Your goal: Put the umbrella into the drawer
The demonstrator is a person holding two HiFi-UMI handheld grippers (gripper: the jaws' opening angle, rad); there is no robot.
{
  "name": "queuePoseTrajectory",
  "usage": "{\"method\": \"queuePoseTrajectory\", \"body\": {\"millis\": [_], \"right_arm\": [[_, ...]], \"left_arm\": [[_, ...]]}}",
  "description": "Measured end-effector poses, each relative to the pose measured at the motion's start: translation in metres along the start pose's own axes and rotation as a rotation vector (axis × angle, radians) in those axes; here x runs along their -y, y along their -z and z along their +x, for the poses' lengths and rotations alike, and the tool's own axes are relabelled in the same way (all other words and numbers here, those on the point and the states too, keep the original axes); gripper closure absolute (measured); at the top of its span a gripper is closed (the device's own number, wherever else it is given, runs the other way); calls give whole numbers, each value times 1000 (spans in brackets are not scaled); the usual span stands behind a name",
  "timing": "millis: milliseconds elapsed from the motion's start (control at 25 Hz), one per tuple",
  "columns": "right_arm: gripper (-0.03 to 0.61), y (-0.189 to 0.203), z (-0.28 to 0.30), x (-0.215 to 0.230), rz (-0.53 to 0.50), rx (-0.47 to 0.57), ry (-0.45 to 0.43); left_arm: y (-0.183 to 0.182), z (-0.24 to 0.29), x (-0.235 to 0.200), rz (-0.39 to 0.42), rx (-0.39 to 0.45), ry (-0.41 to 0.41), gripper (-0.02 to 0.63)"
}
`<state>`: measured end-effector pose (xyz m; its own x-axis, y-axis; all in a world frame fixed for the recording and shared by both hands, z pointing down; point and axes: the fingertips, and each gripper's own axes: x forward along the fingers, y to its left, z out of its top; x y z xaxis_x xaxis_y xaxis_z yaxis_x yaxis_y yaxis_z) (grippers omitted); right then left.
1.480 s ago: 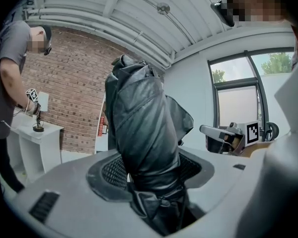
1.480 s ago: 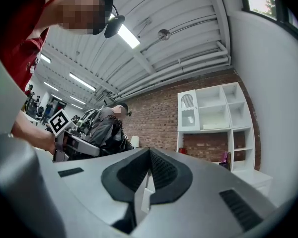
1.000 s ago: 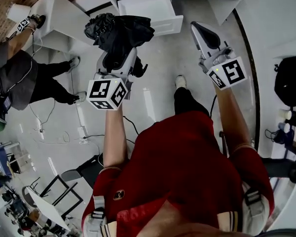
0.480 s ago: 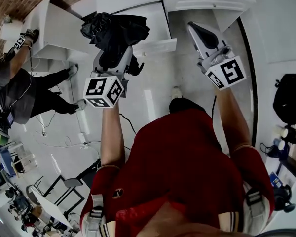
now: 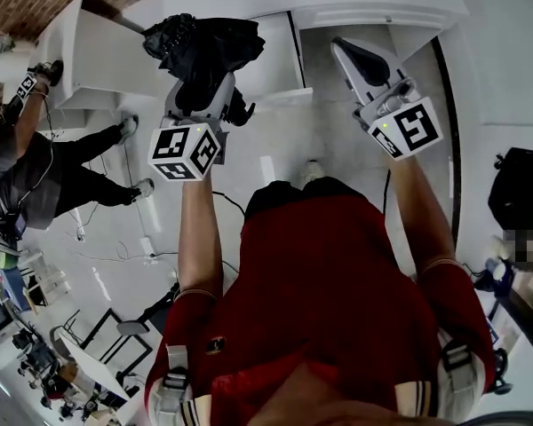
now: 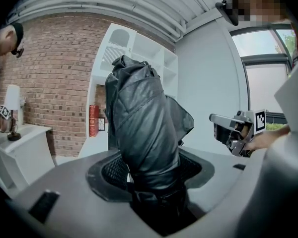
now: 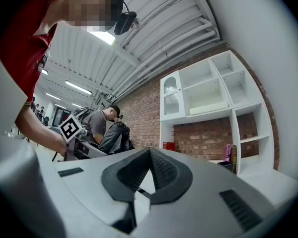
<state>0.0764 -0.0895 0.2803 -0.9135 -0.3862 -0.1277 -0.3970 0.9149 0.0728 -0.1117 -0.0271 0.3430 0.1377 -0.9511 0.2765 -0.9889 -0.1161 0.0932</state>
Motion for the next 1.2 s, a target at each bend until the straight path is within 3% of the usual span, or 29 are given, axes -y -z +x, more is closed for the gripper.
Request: {"method": "queuePoseTrajectory", "body": {"millis": [200,480,1200], "right_arm": [[581,5,15,5,8,-13,-3],[581,11,48,23,3,-49,42],[581,59,131,39,15,-150,139]], "left_arm": [[-2,22,-17,17,-19,6,350],[4,66,-47,45,-79,77,350],[105,140,-85,167,-349,363,350]]}}
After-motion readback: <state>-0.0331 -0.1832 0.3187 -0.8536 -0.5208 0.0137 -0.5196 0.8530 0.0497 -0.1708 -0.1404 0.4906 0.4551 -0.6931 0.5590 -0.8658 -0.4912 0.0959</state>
